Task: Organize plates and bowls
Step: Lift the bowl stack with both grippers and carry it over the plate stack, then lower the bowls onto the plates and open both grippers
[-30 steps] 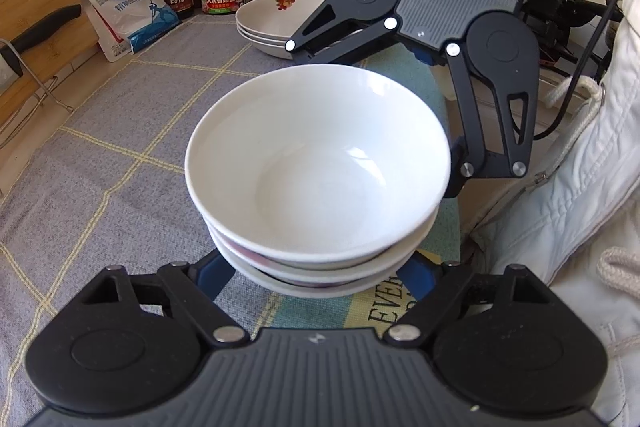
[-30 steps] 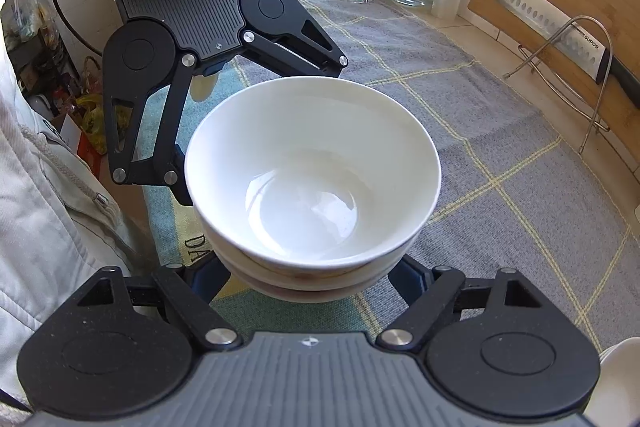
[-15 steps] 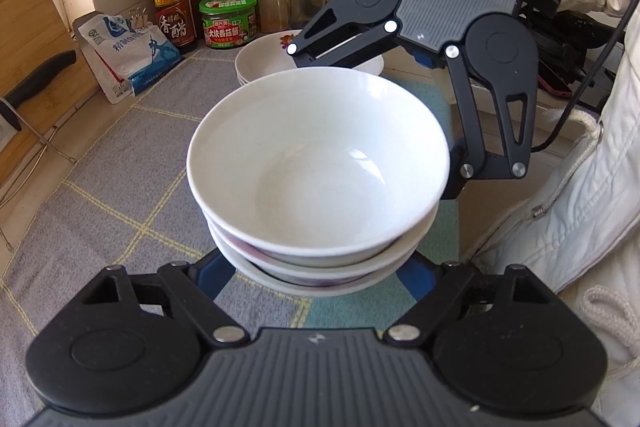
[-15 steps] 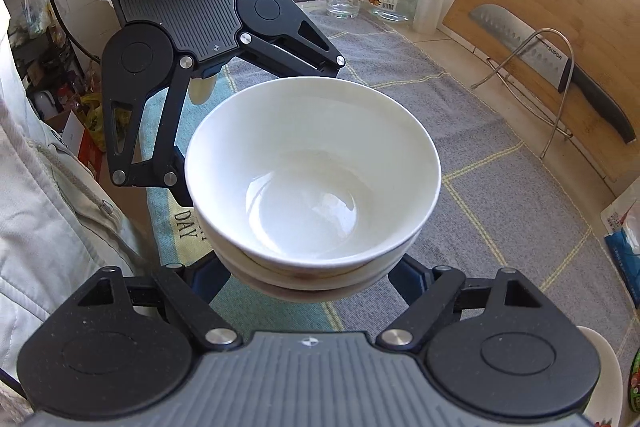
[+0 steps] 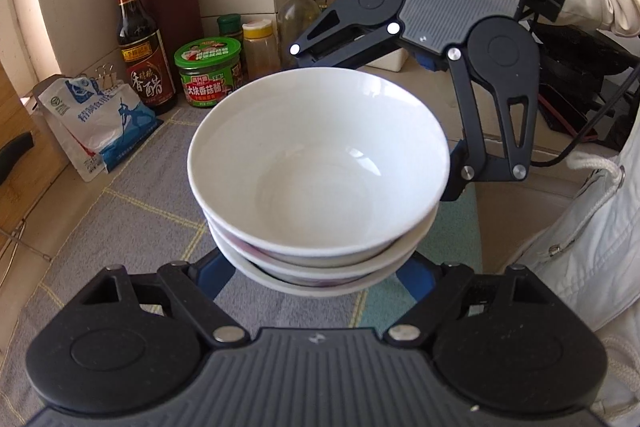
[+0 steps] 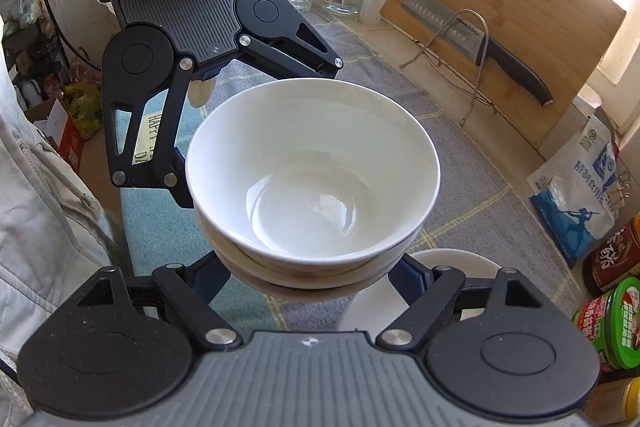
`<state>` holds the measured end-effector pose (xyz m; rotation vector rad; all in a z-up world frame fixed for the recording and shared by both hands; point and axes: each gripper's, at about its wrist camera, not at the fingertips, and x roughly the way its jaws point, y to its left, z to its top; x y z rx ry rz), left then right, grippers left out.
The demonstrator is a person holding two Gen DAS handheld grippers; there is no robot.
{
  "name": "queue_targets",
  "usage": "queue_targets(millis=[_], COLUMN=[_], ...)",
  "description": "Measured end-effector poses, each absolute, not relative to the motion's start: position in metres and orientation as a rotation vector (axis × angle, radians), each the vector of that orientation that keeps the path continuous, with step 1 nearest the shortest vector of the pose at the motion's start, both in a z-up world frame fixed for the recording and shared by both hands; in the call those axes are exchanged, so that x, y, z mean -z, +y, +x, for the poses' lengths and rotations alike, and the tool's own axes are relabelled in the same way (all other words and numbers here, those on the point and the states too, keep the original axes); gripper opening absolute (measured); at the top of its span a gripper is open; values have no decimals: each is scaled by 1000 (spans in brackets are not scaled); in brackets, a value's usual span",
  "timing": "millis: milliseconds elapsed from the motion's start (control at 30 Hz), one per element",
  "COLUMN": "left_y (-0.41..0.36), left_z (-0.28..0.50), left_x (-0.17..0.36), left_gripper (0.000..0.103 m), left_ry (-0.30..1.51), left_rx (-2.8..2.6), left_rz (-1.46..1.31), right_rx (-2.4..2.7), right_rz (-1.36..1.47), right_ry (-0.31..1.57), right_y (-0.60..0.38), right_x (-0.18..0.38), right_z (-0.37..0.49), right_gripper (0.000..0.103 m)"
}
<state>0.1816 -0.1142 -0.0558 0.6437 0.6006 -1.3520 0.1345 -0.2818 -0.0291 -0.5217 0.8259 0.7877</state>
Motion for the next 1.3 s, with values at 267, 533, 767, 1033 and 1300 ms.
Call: queue_targets(millis=[267, 533, 767, 1033, 1300], left_y=[-165, -201, -217, -224, -223], left_z=[191, 202, 207, 210, 212], left_x=[65, 79, 87, 92, 94], left_gripper=[86, 86, 86, 86, 86], left_ry=[567, 571, 594, 601, 600], left_rx=[1372, 1395, 1409, 1414, 1407], left_rz=[654, 669, 662, 653, 641], right_rx=[-731, -692, -682, -664, -656], right_rz=[-511, -496, -471, -447, -433], right_ry=[832, 864, 889, 906, 905], right_y=[-332, -367, -380, -386, -389], right_x=[31, 41, 50, 55, 57], right_z=[146, 151, 152, 154, 154], right_gripper=[88, 88, 88, 88, 88])
